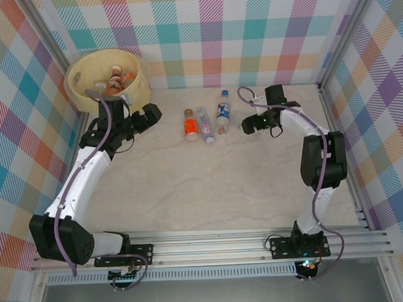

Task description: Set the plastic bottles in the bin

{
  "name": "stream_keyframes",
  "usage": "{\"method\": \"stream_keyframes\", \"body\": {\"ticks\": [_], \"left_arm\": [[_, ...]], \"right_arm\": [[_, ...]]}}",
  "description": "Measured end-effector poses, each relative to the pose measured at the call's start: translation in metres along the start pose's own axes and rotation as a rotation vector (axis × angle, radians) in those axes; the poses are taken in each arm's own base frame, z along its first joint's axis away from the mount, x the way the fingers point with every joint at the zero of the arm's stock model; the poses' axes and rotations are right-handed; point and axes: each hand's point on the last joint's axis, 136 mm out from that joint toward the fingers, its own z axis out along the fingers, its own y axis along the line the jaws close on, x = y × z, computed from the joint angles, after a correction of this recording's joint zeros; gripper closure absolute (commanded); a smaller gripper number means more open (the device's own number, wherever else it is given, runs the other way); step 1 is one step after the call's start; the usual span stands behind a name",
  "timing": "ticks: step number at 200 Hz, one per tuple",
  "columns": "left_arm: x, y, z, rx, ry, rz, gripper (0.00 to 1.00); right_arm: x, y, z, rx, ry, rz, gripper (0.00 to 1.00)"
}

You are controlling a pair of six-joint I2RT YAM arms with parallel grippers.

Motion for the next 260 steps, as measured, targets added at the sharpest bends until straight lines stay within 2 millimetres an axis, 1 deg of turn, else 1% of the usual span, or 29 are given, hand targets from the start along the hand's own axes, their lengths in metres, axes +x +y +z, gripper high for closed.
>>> {"method": "stream_keyframes", "body": {"ticks": [11, 33, 53, 72, 87, 98, 123, 160, 197, 207, 239, 260], "left_arm": [[-0.002, 0.001, -0.004, -0.007, -0.014, 0.002, 0.00], [-0.007, 0.000, -0.011, -0.012, -0.042, 0.005, 0.00], [-0.009, 0.000, -0.016, -0.018, -0.060, 0.007, 0.00], [-0.009, 0.000, -0.017, -0.018, -0.061, 0.007, 0.00], [-0.006, 0.003, -0.015, -0.024, -0.053, 0.005, 0.00], [-0.004, 0.005, -0.014, -0.029, -0.046, 0.003, 0.00], [-0.004, 0.004, -0.014, -0.024, -0.045, -0.005, 0.00], [0.004, 0.005, -0.011, -0.010, -0.016, -0.021, 0.00], [0.015, 0.010, -0.006, -0.011, 0.016, -0.026, 0.00], [0.015, 0.009, -0.006, -0.007, 0.018, -0.025, 0.00], [0.017, 0.007, -0.005, 0.004, 0.030, -0.025, 0.00], [0.020, 0.008, -0.001, 0.006, 0.047, -0.028, 0.00]], "right_arm": [[0.009, -0.007, 0.010, -0.003, 0.046, -0.049, 0.07], [0.019, -0.014, 0.027, -0.008, 0.106, -0.132, 0.09], [0.019, -0.017, 0.038, -0.016, 0.135, -0.188, 0.10], [0.019, -0.018, 0.044, -0.024, 0.144, -0.231, 0.15], [0.020, -0.019, 0.047, -0.029, 0.152, -0.254, 0.16], [0.021, -0.019, 0.049, -0.032, 0.158, -0.266, 0.19], [0.025, -0.020, 0.052, -0.028, 0.173, -0.276, 0.22], [0.028, -0.024, 0.054, -0.004, 0.181, -0.276, 0.31], [0.042, -0.019, 0.062, -0.009, 0.205, -0.251, 0.42], [0.041, -0.017, 0.061, -0.004, 0.198, -0.247, 0.44], [0.045, -0.011, 0.059, 0.005, 0.188, -0.215, 0.50], [0.052, -0.006, 0.052, 0.021, 0.196, -0.187, 0.55]]}}
